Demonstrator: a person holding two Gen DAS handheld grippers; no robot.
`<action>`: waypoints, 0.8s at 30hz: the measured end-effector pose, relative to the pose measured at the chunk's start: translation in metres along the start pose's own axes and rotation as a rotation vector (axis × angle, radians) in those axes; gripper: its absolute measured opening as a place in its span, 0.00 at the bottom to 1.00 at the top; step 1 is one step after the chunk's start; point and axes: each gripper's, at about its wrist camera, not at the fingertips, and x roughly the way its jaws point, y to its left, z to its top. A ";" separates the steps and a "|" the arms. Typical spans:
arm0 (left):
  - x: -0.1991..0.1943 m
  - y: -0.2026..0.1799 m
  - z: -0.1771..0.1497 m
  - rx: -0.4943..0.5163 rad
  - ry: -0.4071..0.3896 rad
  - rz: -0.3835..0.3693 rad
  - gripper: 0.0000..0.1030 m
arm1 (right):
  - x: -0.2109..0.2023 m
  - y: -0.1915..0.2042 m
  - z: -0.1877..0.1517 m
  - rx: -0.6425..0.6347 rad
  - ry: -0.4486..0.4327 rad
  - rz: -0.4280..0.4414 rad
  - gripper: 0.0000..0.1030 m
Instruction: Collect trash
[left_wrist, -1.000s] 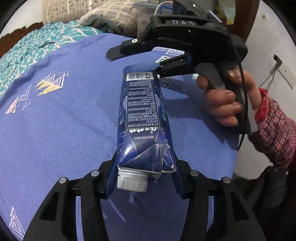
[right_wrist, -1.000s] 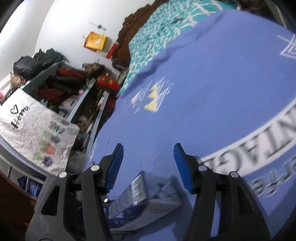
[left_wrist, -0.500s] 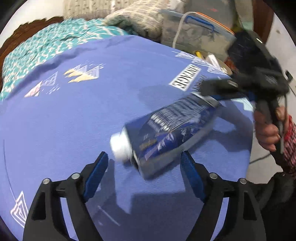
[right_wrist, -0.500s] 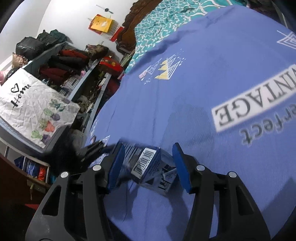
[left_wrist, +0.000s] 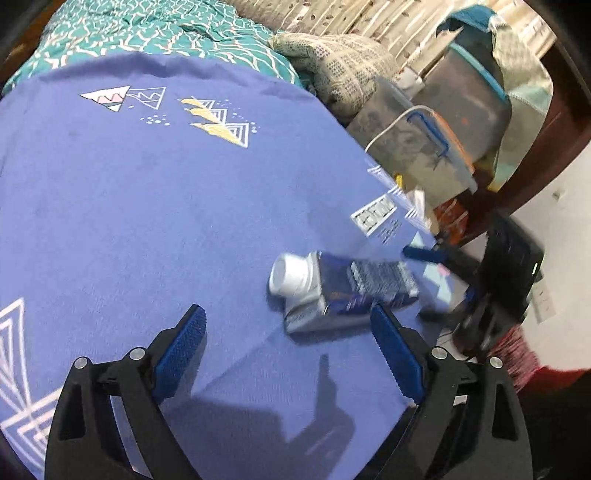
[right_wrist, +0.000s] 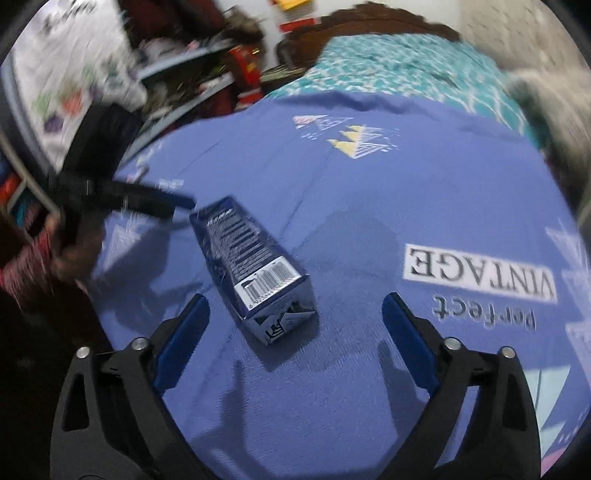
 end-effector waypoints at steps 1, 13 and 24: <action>0.005 0.001 0.006 -0.033 0.008 -0.024 0.85 | 0.006 0.002 0.000 -0.032 0.010 -0.011 0.91; 0.033 -0.012 0.014 -0.034 0.025 -0.081 0.68 | 0.029 0.032 -0.008 -0.164 0.020 -0.063 0.58; 0.027 -0.011 0.020 -0.037 0.004 -0.089 0.68 | 0.026 0.042 -0.004 -0.141 -0.029 -0.078 0.56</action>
